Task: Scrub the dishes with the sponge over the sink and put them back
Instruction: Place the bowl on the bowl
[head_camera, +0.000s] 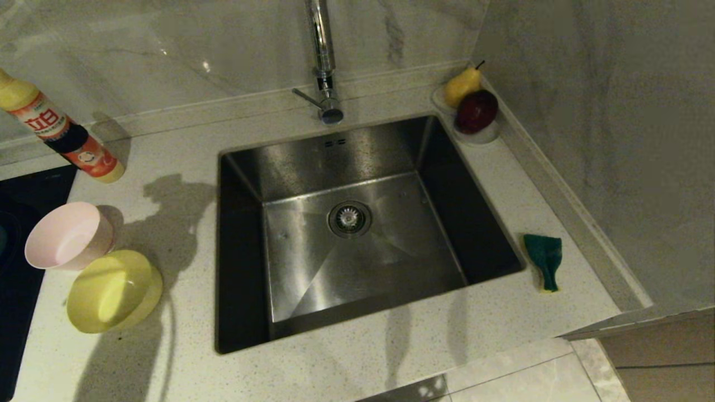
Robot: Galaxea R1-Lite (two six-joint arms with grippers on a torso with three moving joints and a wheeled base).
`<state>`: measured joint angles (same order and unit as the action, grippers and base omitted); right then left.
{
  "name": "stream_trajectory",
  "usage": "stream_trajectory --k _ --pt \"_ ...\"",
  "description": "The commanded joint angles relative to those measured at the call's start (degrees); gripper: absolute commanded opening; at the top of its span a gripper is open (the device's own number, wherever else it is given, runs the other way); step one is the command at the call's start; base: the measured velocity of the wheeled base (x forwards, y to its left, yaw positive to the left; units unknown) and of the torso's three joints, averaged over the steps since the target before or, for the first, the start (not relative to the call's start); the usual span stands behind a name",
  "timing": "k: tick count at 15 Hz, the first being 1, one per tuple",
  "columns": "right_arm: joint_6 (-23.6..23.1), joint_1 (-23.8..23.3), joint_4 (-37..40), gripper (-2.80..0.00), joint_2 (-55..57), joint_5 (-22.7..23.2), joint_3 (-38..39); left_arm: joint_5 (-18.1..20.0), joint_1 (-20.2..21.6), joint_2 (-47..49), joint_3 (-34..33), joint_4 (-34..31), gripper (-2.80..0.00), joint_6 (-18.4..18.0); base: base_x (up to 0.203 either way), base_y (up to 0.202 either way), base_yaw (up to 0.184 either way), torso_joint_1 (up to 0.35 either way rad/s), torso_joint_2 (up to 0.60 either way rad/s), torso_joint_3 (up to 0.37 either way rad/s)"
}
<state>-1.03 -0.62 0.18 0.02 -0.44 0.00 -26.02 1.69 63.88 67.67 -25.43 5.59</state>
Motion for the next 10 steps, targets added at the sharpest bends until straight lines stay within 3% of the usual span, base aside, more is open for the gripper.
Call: stream_trajectory --k 1,6,8,10 --pt "-0.02 0.01 -0.01 -2.80 0.06 0.00 0.00 2.48 6.20 7.40 0.29 1.03 -2.80 2.62 0.000 0.000 0.000 0.000 0.00 0.000" --pt "-0.02 0.01 -0.01 -2.80 0.06 0.00 0.00 9.65 20.49 19.47 6.17 3.47 -2.80 9.33 0.000 0.000 0.000 0.000 0.00 0.000" --pt "-0.02 0.01 -0.01 -2.80 0.06 0.00 0.00 12.36 23.66 20.41 7.24 3.35 -2.80 10.14 0.000 0.000 0.000 0.000 0.00 0.000" --pt "-0.02 0.01 -0.01 -2.80 0.06 0.00 0.00 12.71 25.24 22.22 7.21 3.17 -2.80 11.18 0.000 0.000 0.000 0.000 0.00 0.000"
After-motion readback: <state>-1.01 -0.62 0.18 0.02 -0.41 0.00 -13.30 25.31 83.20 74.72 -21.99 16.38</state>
